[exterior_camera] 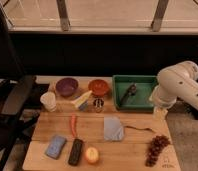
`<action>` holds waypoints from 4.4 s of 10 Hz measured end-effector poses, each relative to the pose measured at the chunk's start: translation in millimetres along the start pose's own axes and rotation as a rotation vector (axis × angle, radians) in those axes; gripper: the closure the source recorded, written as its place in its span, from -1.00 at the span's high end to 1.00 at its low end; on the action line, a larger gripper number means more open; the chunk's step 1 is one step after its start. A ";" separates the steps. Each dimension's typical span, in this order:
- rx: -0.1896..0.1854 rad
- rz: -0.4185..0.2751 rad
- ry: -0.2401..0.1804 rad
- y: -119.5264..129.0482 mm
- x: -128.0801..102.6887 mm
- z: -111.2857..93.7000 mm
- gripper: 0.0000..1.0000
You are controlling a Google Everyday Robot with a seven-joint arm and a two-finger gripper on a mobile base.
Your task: Wipe tray with towel
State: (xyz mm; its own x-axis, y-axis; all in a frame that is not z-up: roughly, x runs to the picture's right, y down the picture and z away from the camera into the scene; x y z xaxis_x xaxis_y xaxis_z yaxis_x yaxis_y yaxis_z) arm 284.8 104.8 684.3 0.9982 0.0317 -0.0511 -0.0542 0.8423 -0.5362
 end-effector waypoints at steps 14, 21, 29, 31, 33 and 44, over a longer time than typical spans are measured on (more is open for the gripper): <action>0.000 0.000 0.000 0.0 0.0 0.0 0.30; -0.002 -0.035 -0.014 -1.7 -6.4 1.0 0.30; -0.105 -0.297 -0.261 29.5 -149.0 69.2 0.30; -0.098 -0.311 -0.274 32.4 -157.2 70.1 0.30; -0.099 -0.310 -0.274 32.5 -156.7 70.2 0.30; -0.204 -0.298 -0.410 57.5 -166.3 164.1 0.30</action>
State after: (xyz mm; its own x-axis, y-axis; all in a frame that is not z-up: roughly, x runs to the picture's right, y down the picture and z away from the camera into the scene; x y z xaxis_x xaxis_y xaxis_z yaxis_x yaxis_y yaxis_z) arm 119.9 236.2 800.1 0.8973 0.0495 0.4387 0.2689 0.7267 -0.6322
